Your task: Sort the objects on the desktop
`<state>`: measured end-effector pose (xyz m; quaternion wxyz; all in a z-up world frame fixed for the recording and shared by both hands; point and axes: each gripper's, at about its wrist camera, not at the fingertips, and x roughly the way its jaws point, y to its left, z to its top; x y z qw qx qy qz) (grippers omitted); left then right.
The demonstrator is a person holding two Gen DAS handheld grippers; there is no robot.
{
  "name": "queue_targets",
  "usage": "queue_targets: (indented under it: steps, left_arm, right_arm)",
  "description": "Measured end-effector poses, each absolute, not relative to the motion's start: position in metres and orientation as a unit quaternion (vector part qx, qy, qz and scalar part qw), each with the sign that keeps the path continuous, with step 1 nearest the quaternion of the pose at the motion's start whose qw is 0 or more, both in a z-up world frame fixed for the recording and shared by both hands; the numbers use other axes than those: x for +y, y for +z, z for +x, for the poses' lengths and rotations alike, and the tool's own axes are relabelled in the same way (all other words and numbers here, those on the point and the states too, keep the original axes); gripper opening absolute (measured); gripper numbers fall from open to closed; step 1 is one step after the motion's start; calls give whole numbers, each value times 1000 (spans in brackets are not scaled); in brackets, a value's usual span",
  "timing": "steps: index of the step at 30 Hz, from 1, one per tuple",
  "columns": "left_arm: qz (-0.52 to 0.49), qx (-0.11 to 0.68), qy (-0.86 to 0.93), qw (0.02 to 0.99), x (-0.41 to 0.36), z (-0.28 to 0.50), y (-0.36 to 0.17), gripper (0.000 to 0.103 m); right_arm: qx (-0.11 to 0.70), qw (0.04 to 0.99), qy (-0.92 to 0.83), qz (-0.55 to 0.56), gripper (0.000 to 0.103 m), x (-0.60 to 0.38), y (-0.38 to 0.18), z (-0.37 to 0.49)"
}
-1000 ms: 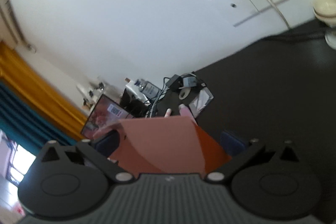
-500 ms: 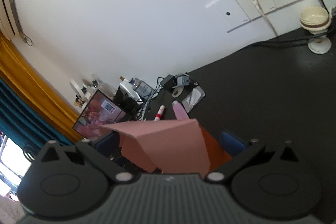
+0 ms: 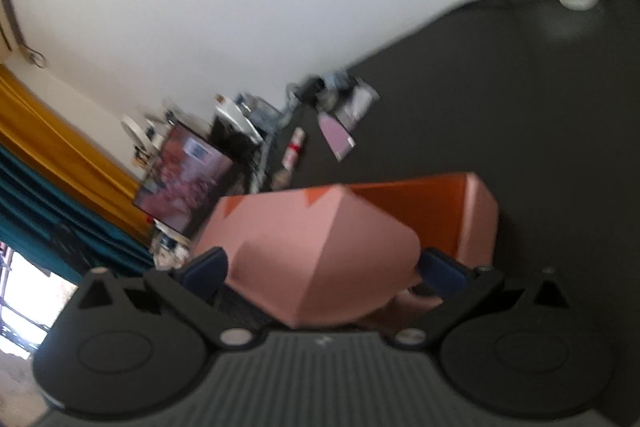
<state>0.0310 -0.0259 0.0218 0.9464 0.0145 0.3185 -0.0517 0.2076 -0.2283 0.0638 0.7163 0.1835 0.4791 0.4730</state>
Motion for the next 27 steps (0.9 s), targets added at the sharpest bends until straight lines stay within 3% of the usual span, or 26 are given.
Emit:
queue_targets:
  steps: [5,18,27]
  left_arm:
    - [-10,308,-17,951,-13,7,25,103]
    - [-56,218,18,974,-3,-27,69,103]
    - [-16,257,86,962,-11,19,63,103]
  right_arm:
    - [498,724,451,157,102,-239,51,194]
    - [423,813,381,122,102,-272,64,186]
    - [422,839,337,70,102,-240,47,178]
